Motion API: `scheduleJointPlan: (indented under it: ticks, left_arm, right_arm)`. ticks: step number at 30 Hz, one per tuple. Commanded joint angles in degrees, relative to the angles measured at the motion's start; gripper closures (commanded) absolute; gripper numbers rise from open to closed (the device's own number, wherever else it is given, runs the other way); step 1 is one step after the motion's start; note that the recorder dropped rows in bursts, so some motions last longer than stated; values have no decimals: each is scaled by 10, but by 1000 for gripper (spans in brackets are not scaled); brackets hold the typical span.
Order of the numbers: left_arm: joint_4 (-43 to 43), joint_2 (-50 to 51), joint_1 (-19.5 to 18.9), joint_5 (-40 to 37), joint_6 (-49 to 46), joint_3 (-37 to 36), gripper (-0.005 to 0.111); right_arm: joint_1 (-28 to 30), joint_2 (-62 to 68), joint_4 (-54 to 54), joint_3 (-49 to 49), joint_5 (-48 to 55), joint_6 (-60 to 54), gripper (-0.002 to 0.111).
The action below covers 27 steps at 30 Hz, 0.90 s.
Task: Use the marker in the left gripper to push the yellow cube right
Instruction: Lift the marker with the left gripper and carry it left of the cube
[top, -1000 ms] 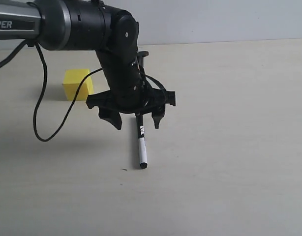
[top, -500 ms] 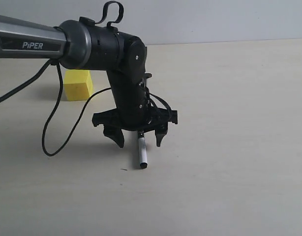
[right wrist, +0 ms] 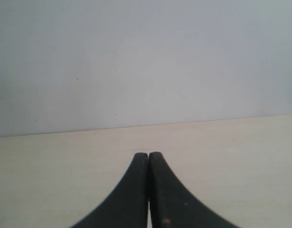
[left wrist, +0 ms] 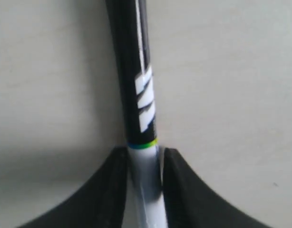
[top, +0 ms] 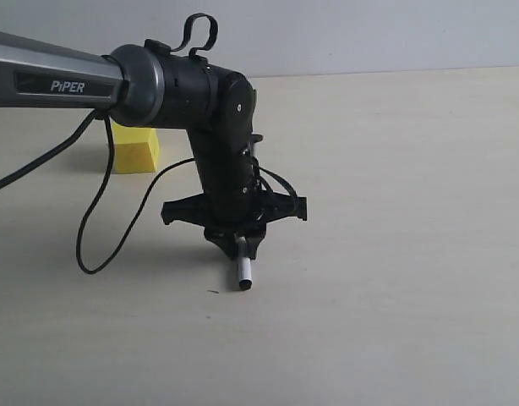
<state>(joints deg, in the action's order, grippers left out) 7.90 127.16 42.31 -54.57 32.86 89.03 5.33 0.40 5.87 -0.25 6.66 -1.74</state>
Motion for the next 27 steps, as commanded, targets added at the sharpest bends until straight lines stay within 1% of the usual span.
scheduleJointPlan:
  ticks: [1,2,6,11,14,16,20,22,23,25,27]
  left_arm:
    - [3,4,2,22,-31,4,104]
    - [3,2,3,30,-45,4,107]
    - [3,-20,3,48,-93,5,107]
    - [0,-75,4,32,-261,40,107]
    - [-4,-108,4,-20,-371,54,107]
    - [-34,-125,3,-40,-404,64,107]
    - [-160,-158,-7,-77,-467,77,107]
    - [-225,-168,-20,-102,-499,77,107]
    - [-250,-172,-33,-116,-537,77,107]
    - [-246,-175,-64,-137,-619,77,107]
    - [-221,-176,-110,-147,-703,77,107]
  right_arm:
    - [3,-4,-1,3,-3,-2,108]
    - [3,-4,-1,3,-3,-2,108]
    - [3,-4,-1,3,-3,-2,108]
    - [3,-4,-1,3,-3,-2,108]
    - [3,-4,-1,3,-3,-1,108]
    - [3,-4,-1,3,-3,-1,108]
    - [3,-4,-1,3,-3,-1,108]
    - [3,-4,-1,3,-3,-1,108]
    - [3,-4,-1,3,-3,-1,108]
    - [3,-4,-1,3,-3,-1,108]
    - [3,-4,-1,3,-3,-1,108]
